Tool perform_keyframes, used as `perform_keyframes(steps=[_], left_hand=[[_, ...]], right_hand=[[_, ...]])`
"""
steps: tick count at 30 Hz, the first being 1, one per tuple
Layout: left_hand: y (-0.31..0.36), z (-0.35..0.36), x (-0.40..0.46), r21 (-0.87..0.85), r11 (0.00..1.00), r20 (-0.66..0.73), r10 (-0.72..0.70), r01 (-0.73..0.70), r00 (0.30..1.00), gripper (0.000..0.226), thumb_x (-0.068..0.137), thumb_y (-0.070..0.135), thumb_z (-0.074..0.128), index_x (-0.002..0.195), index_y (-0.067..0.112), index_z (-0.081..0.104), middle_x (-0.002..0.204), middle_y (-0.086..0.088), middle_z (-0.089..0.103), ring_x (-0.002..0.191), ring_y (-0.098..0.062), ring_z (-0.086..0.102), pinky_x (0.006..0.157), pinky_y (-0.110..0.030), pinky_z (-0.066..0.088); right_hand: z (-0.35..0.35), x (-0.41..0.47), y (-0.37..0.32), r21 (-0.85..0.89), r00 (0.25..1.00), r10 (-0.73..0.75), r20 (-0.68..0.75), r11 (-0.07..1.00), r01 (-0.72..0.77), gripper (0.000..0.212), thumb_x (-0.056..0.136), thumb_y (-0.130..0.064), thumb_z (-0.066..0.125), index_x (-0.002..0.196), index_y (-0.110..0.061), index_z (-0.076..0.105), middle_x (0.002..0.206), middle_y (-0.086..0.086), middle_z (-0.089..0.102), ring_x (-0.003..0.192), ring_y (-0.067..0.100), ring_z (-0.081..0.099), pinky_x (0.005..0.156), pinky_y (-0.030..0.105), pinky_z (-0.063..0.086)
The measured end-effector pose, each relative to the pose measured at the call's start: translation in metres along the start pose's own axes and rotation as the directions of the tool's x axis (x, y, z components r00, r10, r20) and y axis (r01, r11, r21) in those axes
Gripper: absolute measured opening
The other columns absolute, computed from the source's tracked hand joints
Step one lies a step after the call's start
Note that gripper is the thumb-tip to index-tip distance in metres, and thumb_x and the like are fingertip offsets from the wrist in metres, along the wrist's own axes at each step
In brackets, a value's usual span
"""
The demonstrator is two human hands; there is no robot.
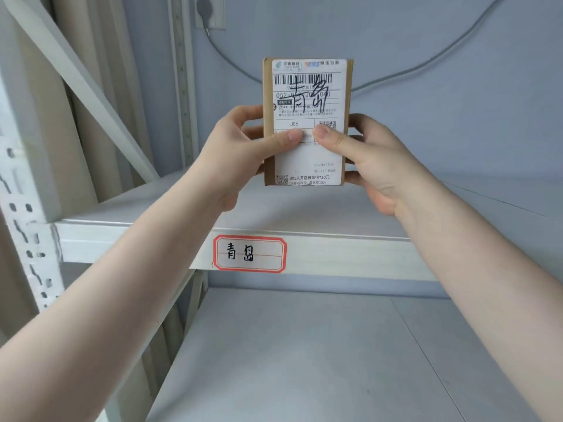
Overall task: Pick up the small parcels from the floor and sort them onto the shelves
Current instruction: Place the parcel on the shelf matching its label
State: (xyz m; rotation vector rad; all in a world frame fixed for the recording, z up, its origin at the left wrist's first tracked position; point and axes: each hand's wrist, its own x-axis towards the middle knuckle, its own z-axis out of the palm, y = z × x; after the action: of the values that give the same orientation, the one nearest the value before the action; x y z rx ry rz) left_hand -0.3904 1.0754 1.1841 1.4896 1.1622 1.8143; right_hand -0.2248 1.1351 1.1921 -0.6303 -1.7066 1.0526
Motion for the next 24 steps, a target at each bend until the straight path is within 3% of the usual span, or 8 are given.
perform_keyframes(steps=[6,11,15,20,24], left_hand=[[-0.004,-0.005,0.018,0.067,0.997,0.059,-0.043,0.039,0.997,0.077,0.057,0.023,0.091,0.121,0.015,0.050,0.117,-0.006,0.072,0.094,-0.018,0.075,0.077,-0.035,0.059],[-0.004,-0.006,0.032,0.132,0.989,0.067,-0.073,0.064,0.995,0.082,0.047,0.029,0.090,0.117,0.019,0.049,0.122,-0.007,0.069,0.106,-0.024,0.071,0.089,-0.046,0.058],[-0.004,-0.009,0.050,0.167,0.982,0.063,-0.094,0.082,0.994,0.076,0.060,0.021,0.087,0.124,0.017,0.047,0.123,-0.006,0.069,0.107,-0.022,0.070,0.089,-0.044,0.058],[-0.011,-0.013,0.072,0.145,0.981,0.061,-0.139,0.129,0.988,0.058,0.078,0.013,0.080,0.127,0.015,0.048,0.115,-0.003,0.071,0.099,-0.016,0.072,0.075,-0.036,0.059],[-0.020,-0.015,0.083,0.175,0.974,0.042,-0.151,0.142,0.988,0.058,0.083,0.016,0.076,0.134,0.015,0.048,0.113,0.000,0.071,0.095,-0.014,0.071,0.066,-0.030,0.059]], right_hand=[[-0.012,0.015,0.006,-0.010,0.999,0.012,0.047,1.000,-0.011,0.061,0.075,-0.023,0.078,0.128,-0.012,0.050,0.098,-0.001,0.072,0.086,0.012,0.073,0.074,0.030,0.058],[-0.015,0.031,0.007,-0.050,0.995,0.069,0.076,0.997,-0.066,0.066,0.073,-0.022,0.079,0.130,-0.013,0.047,0.108,0.002,0.070,0.098,0.018,0.071,0.086,0.039,0.057],[-0.010,0.049,0.005,-0.049,0.991,0.102,0.084,0.994,-0.098,0.063,0.075,-0.020,0.079,0.130,-0.012,0.049,0.111,0.003,0.070,0.099,0.020,0.071,0.082,0.044,0.058],[0.001,0.069,0.009,-0.076,0.989,0.121,0.090,0.991,-0.114,0.045,0.082,-0.022,0.073,0.125,-0.021,0.058,0.107,0.000,0.073,0.092,0.019,0.071,0.074,0.037,0.059],[0.008,0.082,0.018,-0.155,0.985,0.164,0.057,0.976,-0.154,0.046,0.083,-0.033,0.072,0.126,-0.026,0.058,0.105,-0.007,0.071,0.094,0.015,0.067,0.088,0.043,0.053]])
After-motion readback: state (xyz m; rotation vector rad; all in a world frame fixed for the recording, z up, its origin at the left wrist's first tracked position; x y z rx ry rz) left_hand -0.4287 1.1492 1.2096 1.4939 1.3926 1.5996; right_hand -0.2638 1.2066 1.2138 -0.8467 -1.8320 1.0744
